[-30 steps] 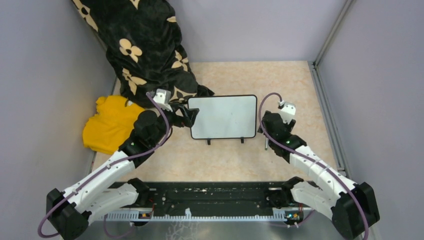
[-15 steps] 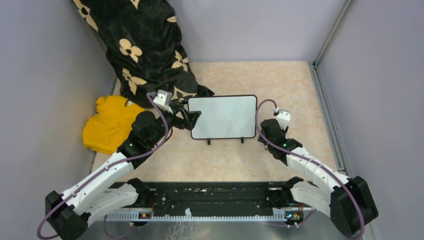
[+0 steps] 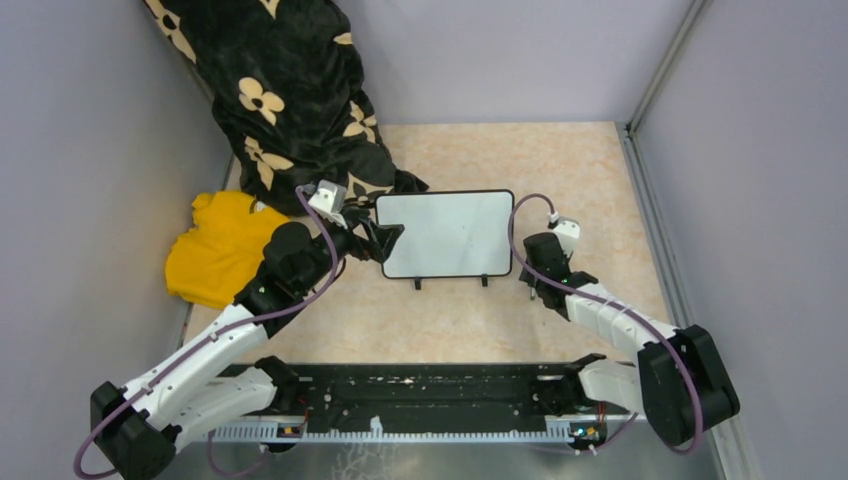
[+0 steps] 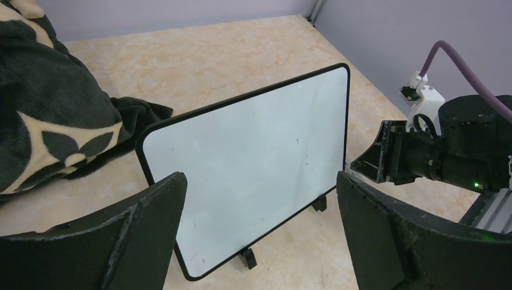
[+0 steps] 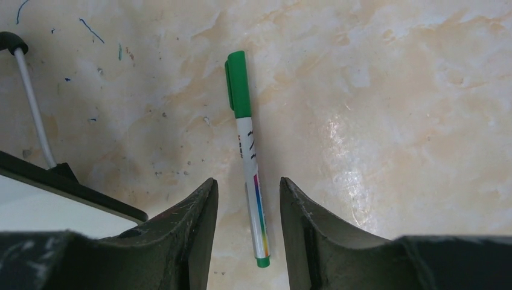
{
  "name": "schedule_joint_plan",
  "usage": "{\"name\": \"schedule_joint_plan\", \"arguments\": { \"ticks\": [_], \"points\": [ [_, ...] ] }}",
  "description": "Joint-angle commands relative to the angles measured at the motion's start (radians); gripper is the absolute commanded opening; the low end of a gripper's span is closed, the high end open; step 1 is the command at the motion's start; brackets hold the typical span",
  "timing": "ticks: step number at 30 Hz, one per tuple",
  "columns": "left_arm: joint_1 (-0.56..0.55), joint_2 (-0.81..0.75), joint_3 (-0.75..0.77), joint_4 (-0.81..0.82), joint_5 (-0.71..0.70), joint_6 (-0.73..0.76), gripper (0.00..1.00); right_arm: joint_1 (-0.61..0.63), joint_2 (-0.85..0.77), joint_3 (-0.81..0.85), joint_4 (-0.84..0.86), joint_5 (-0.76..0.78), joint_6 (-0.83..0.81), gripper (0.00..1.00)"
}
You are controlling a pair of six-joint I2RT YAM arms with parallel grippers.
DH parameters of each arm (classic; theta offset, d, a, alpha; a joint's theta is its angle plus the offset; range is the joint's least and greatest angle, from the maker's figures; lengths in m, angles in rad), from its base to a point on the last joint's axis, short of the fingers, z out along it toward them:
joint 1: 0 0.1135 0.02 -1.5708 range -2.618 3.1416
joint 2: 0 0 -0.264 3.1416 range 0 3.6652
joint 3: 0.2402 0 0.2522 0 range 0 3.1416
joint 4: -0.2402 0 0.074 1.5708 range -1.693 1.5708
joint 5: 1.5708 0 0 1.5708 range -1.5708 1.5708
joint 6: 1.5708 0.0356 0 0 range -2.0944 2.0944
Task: Write a sentence on the whiteboard
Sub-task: Open the whiteboard marker at the center of the board.
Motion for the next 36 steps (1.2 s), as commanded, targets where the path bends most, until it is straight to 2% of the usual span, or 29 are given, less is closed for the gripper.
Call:
{"name": "schedule_joint_plan", "arguments": {
  "ticks": [1,12,19,31,36],
  "points": [
    [-0.003,-0.012,0.0,0.031,0.019,0.015,0.99,-0.024,0.031,-0.003,0.08,-0.037,-0.02,0.41],
    [-0.005,-0.008,0.0,0.029,0.02,0.016,0.99,-0.043,0.13,0.016,0.083,-0.072,-0.01,0.33],
    [-0.004,-0.01,0.004,0.024,0.011,0.016,0.99,-0.048,0.154,0.033,0.042,-0.076,-0.002,0.2],
    [-0.005,-0.013,0.006,0.018,-0.003,0.02,0.99,-0.048,0.067,0.057,-0.102,-0.13,-0.006,0.1],
    [-0.005,-0.013,0.006,0.017,0.0,0.018,0.99,-0.048,0.045,0.052,-0.161,-0.188,-0.009,0.1]
  ]
}}
